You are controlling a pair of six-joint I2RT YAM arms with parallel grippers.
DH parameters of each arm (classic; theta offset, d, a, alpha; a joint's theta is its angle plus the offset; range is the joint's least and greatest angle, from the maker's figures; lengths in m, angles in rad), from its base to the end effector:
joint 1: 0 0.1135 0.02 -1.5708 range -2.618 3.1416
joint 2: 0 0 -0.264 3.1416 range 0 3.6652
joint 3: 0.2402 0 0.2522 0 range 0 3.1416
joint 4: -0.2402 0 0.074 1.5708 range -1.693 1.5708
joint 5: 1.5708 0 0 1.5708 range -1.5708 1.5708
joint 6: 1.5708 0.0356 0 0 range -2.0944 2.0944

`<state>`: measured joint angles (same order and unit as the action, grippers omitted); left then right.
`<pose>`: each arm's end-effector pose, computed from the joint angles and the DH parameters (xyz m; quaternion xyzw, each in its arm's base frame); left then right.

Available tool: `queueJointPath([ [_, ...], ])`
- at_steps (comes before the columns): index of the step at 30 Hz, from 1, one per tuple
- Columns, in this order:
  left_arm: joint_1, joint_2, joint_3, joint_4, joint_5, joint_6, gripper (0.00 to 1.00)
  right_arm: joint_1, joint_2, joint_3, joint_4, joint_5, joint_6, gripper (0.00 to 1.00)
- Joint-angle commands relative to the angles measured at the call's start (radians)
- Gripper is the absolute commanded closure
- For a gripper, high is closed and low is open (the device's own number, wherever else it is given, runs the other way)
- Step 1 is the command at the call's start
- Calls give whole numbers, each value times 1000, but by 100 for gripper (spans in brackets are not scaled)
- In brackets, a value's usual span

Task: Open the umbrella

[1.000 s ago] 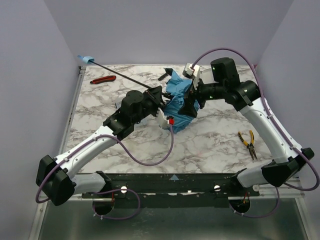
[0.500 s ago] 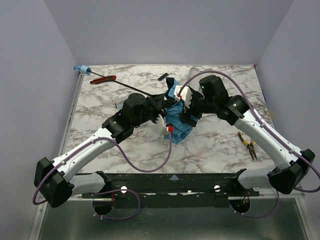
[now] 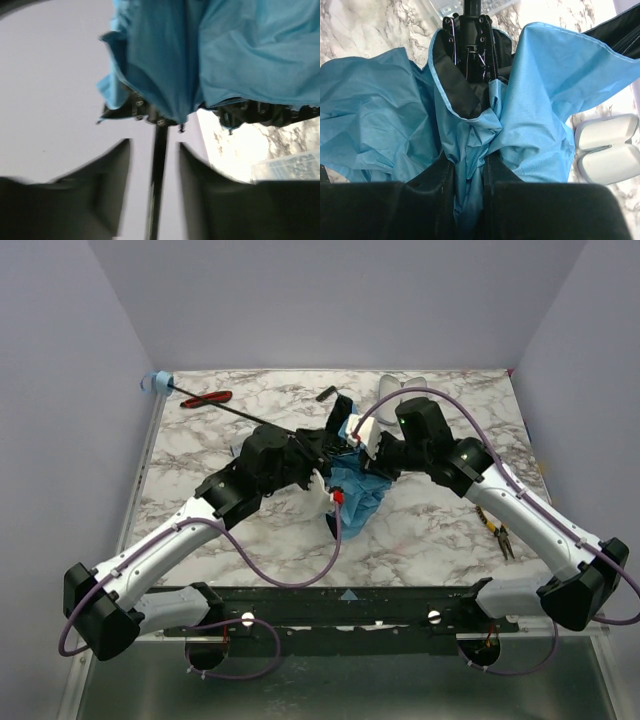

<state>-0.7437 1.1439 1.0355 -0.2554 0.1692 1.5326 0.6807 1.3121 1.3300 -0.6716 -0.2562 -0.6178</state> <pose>0.1892 -0.1822 0.3481 0.7649 0.3004 0.1531 0.5488 0.2138 0.1847 0.3671 -0.5827 0.6742 0.1283 0.4352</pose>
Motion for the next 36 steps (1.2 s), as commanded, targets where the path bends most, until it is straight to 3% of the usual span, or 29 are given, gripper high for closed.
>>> queueJointPath([
  [1, -14, -46, 95, 17, -18, -128, 39, -1, -13, -15, 54, 35, 90, 100],
  [4, -6, -43, 225, -93, -27, -308, 24, -20, -24, -23, 86, 46, 135, 100],
  [7, 6, -76, 298, -141, 15, -507, 20, -59, -34, -18, 129, 30, 215, 100],
  [12, 41, -150, 309, -105, 137, -1048, 15, -89, -63, -16, 269, 12, 359, 100],
  [22, 399, -91, 351, 185, 331, -1977, 9, -90, -200, -168, 655, -94, 576, 100],
  [27, 423, -33, 337, 415, 523, -2112, 14, -90, -232, -225, 751, -179, 584, 100],
  [36, 419, 59, 358, 572, 475, -2260, 17, -89, -227, -256, 852, -272, 603, 100],
])
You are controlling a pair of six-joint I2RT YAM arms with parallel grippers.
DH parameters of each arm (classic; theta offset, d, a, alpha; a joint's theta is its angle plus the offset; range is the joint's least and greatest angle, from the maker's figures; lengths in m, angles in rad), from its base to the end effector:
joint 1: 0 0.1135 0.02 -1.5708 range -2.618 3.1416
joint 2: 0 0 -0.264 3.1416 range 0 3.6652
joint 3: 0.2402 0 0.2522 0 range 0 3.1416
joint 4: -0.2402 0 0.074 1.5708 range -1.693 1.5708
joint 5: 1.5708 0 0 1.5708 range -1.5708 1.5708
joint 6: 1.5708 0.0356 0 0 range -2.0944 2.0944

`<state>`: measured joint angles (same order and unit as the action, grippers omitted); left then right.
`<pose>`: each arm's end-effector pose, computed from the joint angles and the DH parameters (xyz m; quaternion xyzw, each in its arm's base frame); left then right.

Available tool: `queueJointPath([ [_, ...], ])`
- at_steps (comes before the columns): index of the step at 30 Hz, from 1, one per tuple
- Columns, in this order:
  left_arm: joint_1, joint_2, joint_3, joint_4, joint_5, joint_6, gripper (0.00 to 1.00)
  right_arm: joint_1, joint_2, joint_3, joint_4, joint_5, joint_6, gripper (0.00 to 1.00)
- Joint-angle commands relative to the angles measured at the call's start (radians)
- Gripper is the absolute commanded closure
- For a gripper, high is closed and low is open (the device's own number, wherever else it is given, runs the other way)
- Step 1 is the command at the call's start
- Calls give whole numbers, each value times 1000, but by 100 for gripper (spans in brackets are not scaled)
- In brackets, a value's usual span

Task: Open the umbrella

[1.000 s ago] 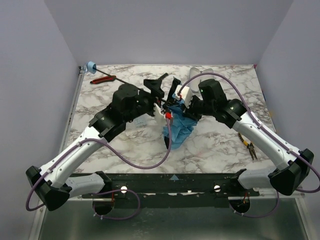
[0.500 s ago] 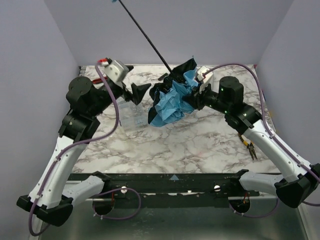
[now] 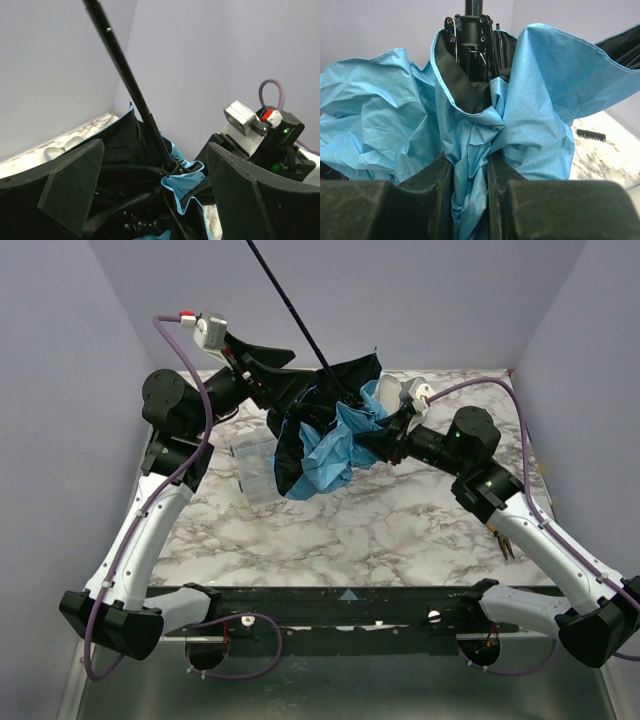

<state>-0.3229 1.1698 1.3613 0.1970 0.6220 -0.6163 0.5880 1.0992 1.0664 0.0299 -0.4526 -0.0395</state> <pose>0.2222 -0.0962 0.5011 0.1738 0.5620 -0.5098 0.6277 0.2018 0.1532 0.4003 -0.3637 0.6075 0.3393 0.6193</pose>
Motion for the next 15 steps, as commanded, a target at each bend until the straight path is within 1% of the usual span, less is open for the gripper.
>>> queueJointPath([
  [1, -4, 43, 38, 115, 13, -112, 18, 4, -13, 7, 159, -81, 21, 100],
  [4, -5, 60, 42, 113, -28, -133, 19, 6, -16, -3, 186, -80, 17, 100],
  [6, -5, 70, 53, 129, -32, -138, 20, 5, -13, -8, 199, -87, 17, 100],
  [9, -10, 89, 79, 153, -21, -159, 25, 8, -8, -14, 205, -101, 18, 100],
  [13, -32, 116, 96, 211, 17, -164, 32, 13, 4, -23, 220, -97, 35, 100],
  [15, -48, 127, 97, 227, 29, -146, 41, 16, 8, -26, 236, -99, 37, 100],
])
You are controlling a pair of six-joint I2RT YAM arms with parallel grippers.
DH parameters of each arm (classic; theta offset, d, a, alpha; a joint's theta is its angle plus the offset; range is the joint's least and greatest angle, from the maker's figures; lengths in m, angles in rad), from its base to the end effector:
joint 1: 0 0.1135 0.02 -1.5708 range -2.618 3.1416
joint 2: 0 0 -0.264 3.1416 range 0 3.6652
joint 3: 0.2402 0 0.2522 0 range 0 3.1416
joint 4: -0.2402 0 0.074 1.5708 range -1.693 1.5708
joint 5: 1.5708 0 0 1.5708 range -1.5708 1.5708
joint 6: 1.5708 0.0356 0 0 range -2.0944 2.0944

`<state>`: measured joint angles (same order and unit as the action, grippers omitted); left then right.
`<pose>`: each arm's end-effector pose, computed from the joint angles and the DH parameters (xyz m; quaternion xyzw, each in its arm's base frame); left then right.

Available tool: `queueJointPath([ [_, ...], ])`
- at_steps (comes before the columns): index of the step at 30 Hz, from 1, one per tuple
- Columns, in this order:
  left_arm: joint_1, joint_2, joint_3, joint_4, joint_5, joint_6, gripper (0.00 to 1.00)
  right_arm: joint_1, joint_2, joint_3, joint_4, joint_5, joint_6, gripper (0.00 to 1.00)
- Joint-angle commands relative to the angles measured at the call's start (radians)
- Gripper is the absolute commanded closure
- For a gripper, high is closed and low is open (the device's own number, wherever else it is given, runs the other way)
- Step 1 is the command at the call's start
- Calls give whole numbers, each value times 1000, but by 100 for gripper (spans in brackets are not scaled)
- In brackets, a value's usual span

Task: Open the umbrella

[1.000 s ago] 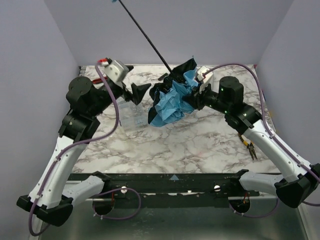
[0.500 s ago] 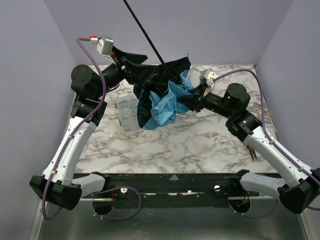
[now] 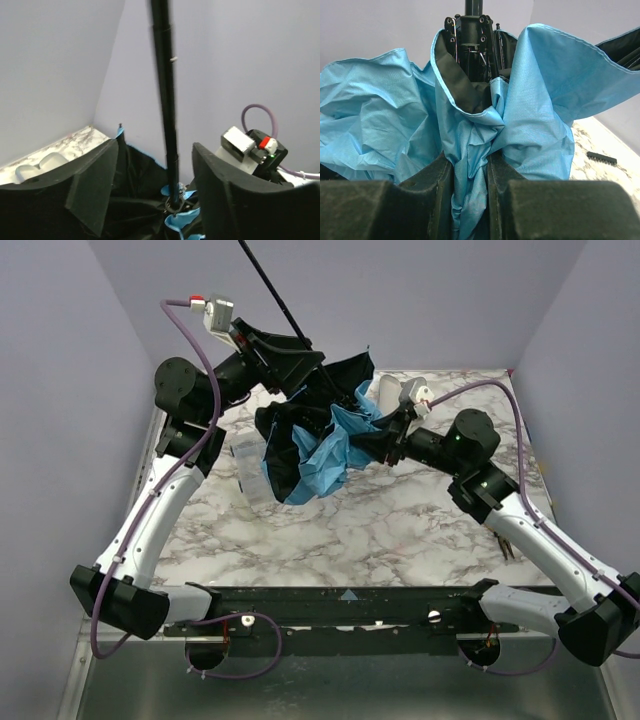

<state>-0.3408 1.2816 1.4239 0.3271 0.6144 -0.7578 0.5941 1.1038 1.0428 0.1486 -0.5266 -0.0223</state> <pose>0.2482 -0.1098 0.5073 0.1489 0.5413 -0.5590 0.6102 0.2002 0.1568 0.4034 -0.3807 0.5632 0.3695 0.6335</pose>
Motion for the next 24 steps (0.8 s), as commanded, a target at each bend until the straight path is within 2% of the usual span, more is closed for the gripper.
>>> queueJointPath([
  [1, -37, 24, 37, 101, 35, -1, 47, 10, 4, -4, 124, -23, 19, 100],
  [3, -39, 37, 45, 103, 30, -13, 60, 12, -1, -9, 123, -16, 19, 100],
  [6, -40, 51, 67, 108, 35, -1, 92, 12, -21, -28, 102, 13, 11, 99],
  [7, -40, 53, 73, 102, 38, 10, 100, 12, -29, -33, 85, 25, 5, 92],
  [8, -41, 55, 83, 89, 42, 26, 100, 11, -39, -38, 62, 38, 2, 78],
  [9, -41, 55, 89, 70, 45, 54, 100, 10, -51, -38, 32, 49, -10, 58],
  [11, -41, 52, 102, 23, 62, 138, 100, 11, -73, -27, -63, 47, -37, 29],
  [13, -41, 46, 102, -31, 84, 279, 100, 10, -93, -7, -158, 38, -41, 15],
  [15, -50, 45, 129, -147, 60, 476, 100, 10, -117, -3, -249, 42, -60, 10],
  [19, -70, 40, 172, -338, 27, 834, 100, 8, -163, -7, -359, 130, -108, 7],
  [21, -91, 34, 183, -426, 3, 975, 100, 2, -173, -6, -382, 161, -117, 7],
  [24, -117, 32, 196, -507, -25, 1071, 100, -7, -180, -4, -385, 206, -117, 6],
])
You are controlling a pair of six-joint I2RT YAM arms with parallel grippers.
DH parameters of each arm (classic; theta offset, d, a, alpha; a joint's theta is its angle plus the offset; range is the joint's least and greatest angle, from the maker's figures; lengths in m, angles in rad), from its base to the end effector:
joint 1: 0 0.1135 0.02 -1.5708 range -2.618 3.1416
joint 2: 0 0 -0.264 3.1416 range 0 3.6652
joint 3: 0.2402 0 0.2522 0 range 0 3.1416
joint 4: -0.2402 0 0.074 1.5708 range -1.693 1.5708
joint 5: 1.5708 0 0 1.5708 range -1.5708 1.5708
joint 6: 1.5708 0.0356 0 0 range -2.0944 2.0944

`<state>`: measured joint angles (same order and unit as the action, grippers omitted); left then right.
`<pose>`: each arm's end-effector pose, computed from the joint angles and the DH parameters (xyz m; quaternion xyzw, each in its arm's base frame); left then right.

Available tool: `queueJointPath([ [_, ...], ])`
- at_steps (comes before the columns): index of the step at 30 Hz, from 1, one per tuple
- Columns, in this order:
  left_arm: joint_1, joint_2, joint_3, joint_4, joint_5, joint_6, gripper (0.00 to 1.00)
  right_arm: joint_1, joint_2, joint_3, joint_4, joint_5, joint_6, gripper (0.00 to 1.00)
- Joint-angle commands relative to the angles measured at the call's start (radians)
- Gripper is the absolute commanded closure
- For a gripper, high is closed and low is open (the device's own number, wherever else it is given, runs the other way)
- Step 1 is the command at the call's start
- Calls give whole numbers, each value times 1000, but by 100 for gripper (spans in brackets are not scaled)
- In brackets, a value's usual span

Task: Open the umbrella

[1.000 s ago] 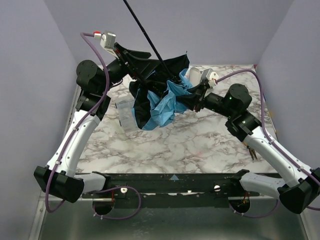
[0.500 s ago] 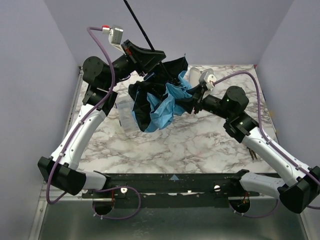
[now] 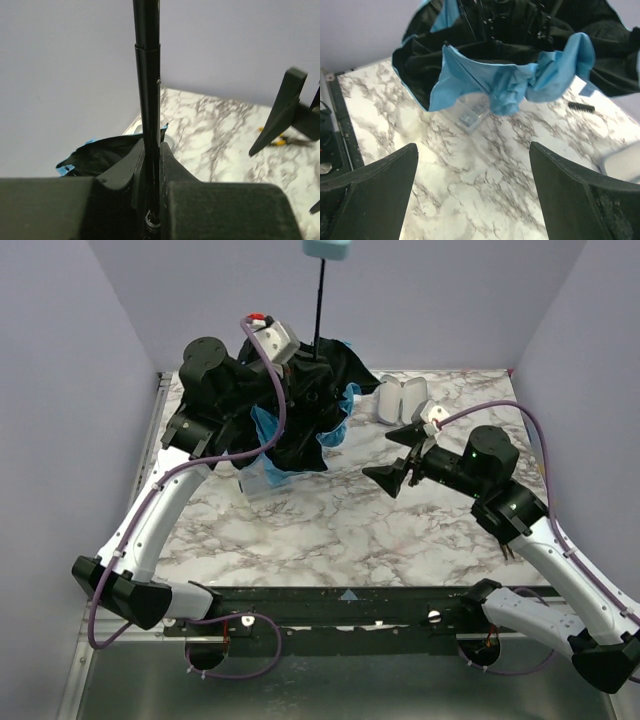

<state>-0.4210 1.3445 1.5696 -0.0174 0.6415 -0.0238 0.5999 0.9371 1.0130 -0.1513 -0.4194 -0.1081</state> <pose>0.2528 -0.1365 0.5051 0.3580 0.5378 -0.3563 0.6750 0.1648 0.1303 0.3966 -0.3814 0.6237 0.3099 0.6079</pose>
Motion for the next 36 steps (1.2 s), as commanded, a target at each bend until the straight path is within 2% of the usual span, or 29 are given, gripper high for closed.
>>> queueJointPath([
  [1, -42, -27, 60, -195, -47, 358, 100, -15, -15, 26, -84, 107, -30, 7],
  [5, -68, -39, 36, -245, -32, 419, 100, -22, -21, 15, -65, 126, -13, 7],
  [8, -34, -36, 21, -184, -57, 313, 100, -30, -28, 12, -62, 122, -4, 11],
  [11, 68, 4, 55, -111, -98, 135, 100, -38, -32, 14, -60, 133, -2, 19],
  [12, 77, 15, 77, -126, -87, 137, 100, -40, -32, 16, -57, 137, -4, 21],
  [14, 19, 20, 118, -238, 14, 258, 100, -42, -30, 19, -54, 140, -8, 22],
  [16, -101, -11, 86, -308, 16, 338, 100, -42, -25, 15, -42, 141, -7, 22],
  [18, -186, -48, 31, -300, 57, 309, 100, -43, -20, 12, -30, 147, -4, 22],
  [20, -208, -56, -1, -259, 67, 247, 100, -44, -21, 10, -30, 154, -3, 22],
  [22, -173, -42, 13, -225, -27, 245, 100, -47, -23, 16, -45, 167, -4, 22],
  [24, -70, -6, 56, -170, -70, 187, 100, -50, -26, 19, -61, 174, -7, 22],
  [26, 34, 63, 167, -163, -138, 111, 100, -49, -29, 17, -67, 172, -8, 22],
  [28, 70, 104, 225, -168, -226, 97, 100, -50, -31, 15, -64, 166, -8, 22],
  [29, 64, 102, 213, -160, -201, 65, 100, -51, -31, 14, -63, 163, -6, 22],
  [30, 40, 98, 195, -184, -119, 31, 100, -52, -31, 12, -60, 160, -4, 22],
  [32, -109, 78, 156, -299, -38, 79, 100, -52, -24, 10, -53, 151, -5, 22],
  [33, -162, 45, 104, -295, -30, 100, 100, -52, -22, 13, -48, 152, -5, 22],
  [34, -190, 8, 22, -209, -25, 59, 100, -54, -18, 13, -43, 155, -5, 22],
  [36, -154, -17, -44, -76, -58, -60, 100, -58, -19, 12, -42, 160, -7, 22],
])
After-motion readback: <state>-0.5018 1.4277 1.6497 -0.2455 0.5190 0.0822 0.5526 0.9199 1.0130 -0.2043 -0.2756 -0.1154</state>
